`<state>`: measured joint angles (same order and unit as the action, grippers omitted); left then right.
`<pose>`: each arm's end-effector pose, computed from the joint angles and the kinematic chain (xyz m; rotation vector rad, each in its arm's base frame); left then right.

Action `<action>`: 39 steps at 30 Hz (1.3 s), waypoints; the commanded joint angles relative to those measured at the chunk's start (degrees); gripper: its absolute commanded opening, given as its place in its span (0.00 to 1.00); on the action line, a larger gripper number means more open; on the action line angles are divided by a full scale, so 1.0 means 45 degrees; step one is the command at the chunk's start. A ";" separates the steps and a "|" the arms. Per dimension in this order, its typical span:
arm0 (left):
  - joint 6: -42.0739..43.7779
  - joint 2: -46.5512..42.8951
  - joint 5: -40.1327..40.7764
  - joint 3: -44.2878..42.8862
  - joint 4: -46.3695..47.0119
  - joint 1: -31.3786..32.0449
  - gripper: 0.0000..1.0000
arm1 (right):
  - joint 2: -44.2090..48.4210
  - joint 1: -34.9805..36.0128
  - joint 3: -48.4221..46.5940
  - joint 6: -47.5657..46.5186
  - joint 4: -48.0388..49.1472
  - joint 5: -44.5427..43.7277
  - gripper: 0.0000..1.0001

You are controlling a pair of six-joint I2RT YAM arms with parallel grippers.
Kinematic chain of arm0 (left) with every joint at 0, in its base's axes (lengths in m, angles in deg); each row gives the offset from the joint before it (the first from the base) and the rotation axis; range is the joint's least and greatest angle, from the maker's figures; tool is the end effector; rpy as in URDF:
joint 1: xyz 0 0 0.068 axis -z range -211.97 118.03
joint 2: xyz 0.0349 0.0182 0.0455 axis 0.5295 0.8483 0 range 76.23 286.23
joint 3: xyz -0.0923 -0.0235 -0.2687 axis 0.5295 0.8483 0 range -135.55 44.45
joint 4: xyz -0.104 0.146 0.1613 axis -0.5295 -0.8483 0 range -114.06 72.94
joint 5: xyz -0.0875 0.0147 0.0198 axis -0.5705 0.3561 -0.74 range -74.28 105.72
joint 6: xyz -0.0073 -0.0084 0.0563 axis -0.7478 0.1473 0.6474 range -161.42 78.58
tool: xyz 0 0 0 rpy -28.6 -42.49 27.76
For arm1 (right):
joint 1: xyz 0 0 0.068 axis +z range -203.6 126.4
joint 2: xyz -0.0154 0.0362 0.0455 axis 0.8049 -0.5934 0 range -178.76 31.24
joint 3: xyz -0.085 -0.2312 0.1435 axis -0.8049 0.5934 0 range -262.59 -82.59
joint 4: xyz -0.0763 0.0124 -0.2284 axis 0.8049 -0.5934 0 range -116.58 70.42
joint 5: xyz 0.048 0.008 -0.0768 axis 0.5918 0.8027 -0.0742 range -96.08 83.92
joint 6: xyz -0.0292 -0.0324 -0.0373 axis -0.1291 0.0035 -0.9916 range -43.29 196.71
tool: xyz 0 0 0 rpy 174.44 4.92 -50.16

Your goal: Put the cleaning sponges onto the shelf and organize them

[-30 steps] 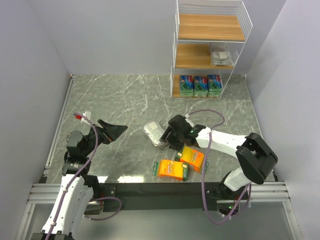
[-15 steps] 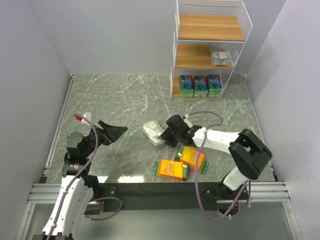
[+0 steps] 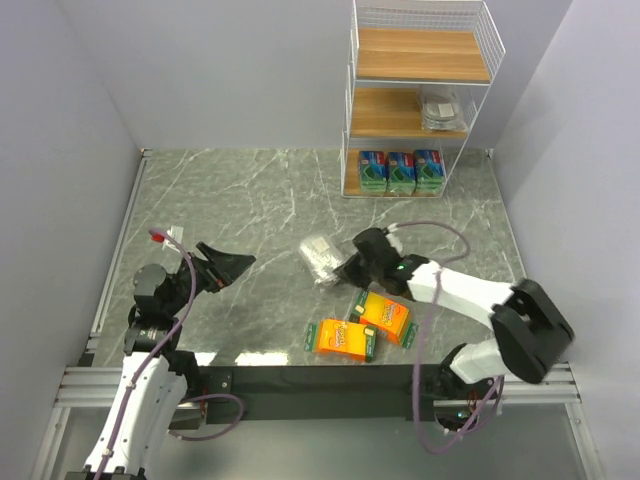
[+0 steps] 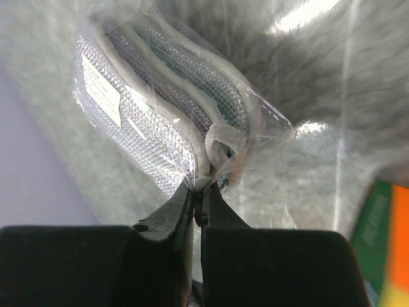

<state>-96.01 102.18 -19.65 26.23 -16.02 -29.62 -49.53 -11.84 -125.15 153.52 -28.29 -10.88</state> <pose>0.1059 -0.0279 0.2516 -0.3268 1.8016 -1.2406 0.2010 0.1748 0.2120 0.8143 2.4373 0.8169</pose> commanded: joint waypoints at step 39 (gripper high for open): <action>0.0627 -0.0885 0.0224 -0.1264 -0.1266 0.0044 0.99 | -0.3160 -0.8322 -1.2138 -0.1680 -0.2498 0.3097 0.00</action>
<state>-94.17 98.84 -18.87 23.15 -22.20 -29.60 -62.10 -48.89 -174.05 144.63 -39.26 2.23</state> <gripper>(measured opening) 0.995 0.039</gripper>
